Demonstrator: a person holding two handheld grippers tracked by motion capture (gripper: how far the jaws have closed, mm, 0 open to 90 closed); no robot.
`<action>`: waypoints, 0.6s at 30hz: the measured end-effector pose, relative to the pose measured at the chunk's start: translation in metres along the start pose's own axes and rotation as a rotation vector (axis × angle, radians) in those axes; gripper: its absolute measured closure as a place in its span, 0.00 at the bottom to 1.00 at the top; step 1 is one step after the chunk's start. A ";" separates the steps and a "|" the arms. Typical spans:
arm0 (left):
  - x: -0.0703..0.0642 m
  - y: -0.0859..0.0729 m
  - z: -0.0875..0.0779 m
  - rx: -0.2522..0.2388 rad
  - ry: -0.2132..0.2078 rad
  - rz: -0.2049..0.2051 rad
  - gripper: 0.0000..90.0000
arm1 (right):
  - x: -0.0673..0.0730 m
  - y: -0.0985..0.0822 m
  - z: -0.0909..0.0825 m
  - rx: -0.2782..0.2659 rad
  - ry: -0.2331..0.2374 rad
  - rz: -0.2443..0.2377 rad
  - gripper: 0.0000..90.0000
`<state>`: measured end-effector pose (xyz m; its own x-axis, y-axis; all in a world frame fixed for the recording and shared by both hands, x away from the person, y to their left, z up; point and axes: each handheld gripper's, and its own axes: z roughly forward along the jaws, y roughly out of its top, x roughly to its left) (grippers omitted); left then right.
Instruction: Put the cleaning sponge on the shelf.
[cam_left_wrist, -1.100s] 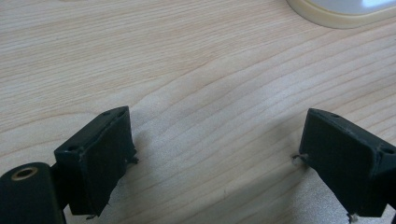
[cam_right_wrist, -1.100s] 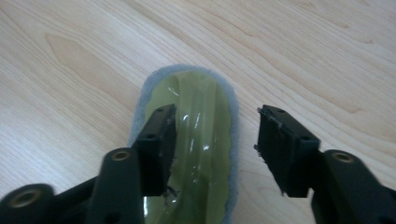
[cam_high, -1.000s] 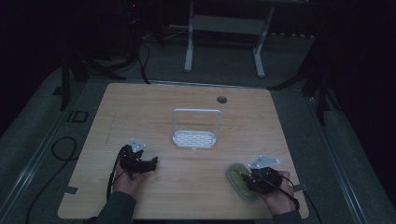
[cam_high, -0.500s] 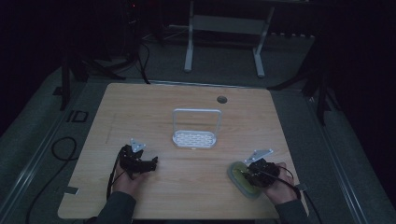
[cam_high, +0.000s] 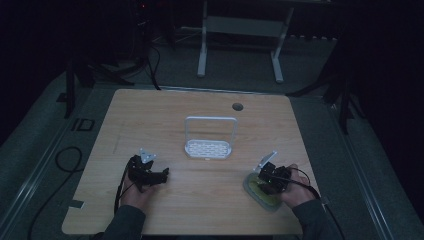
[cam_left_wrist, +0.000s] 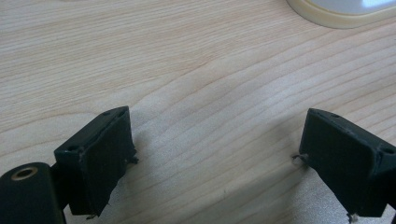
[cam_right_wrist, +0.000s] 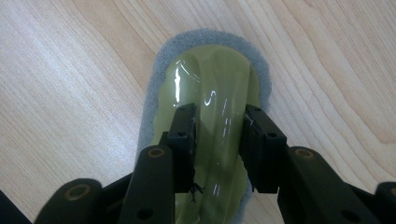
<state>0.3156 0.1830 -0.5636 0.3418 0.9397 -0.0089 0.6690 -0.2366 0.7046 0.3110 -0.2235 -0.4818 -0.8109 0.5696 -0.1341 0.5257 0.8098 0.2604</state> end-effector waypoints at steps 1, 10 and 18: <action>0.000 0.000 0.000 0.000 0.000 0.000 0.11 | -0.001 0.001 0.000 0.004 0.005 -0.004 0.75; 0.000 0.000 0.000 0.000 0.000 0.000 0.11 | -0.003 0.008 0.001 0.047 0.015 -0.050 0.75; 0.000 0.000 0.000 0.000 0.000 0.000 0.11 | -0.003 0.010 0.001 0.060 0.007 -0.098 0.79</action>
<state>0.3156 0.1830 -0.5636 0.3418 0.9397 -0.0086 0.6689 -0.2368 0.7046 0.3187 -0.2171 -0.4794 -0.8608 0.4865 -0.1497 0.4581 0.8686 0.1887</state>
